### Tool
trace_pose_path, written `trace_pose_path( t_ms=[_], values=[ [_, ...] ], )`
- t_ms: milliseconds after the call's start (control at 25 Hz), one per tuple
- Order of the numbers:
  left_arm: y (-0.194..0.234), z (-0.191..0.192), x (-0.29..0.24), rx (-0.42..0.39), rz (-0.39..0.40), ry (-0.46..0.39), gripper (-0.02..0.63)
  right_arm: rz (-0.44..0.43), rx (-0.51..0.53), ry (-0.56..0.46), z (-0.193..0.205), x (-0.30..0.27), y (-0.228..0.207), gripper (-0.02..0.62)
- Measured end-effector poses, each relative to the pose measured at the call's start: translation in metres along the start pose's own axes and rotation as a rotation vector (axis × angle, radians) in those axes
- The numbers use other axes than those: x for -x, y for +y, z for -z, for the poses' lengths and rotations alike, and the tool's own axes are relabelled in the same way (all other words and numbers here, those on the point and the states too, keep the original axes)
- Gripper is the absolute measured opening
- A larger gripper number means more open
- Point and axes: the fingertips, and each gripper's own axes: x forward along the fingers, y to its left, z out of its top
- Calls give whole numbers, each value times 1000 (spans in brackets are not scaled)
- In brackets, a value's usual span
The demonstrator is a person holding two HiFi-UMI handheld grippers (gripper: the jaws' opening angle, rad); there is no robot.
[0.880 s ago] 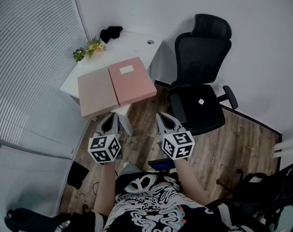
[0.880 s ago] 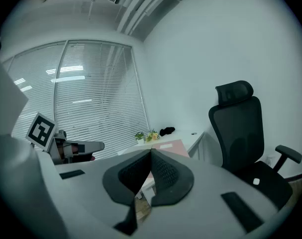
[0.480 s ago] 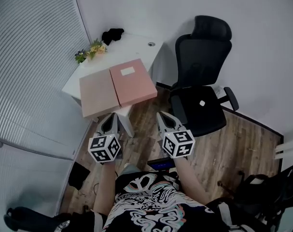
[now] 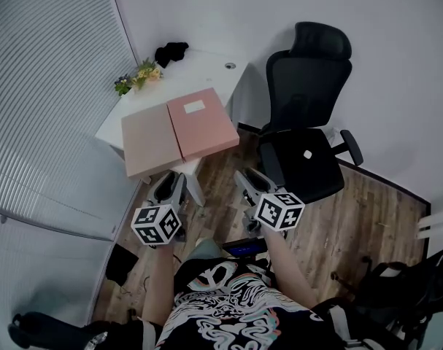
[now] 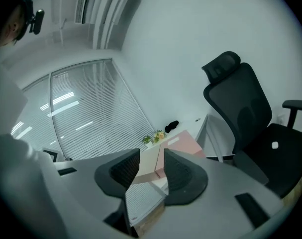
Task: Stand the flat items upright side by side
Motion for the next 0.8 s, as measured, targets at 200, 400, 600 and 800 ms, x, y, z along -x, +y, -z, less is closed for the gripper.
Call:
trace_pose_path(
  t_ms=[200, 400, 600, 800],
  values=[
    [1, 7, -14, -12, 0, 36, 133, 6, -74, 8, 4, -7, -16, 195],
    [9, 20, -42, -44, 4, 94, 140, 36, -148, 36, 12, -26, -44, 227],
    [27, 33, -87, -35, -4, 150, 146, 66, -195, 95, 21, -56, -80, 244],
    [43, 51, -131, -96, -13, 238, 155, 95, -265, 146, 25, -91, -120, 259]
  ],
)
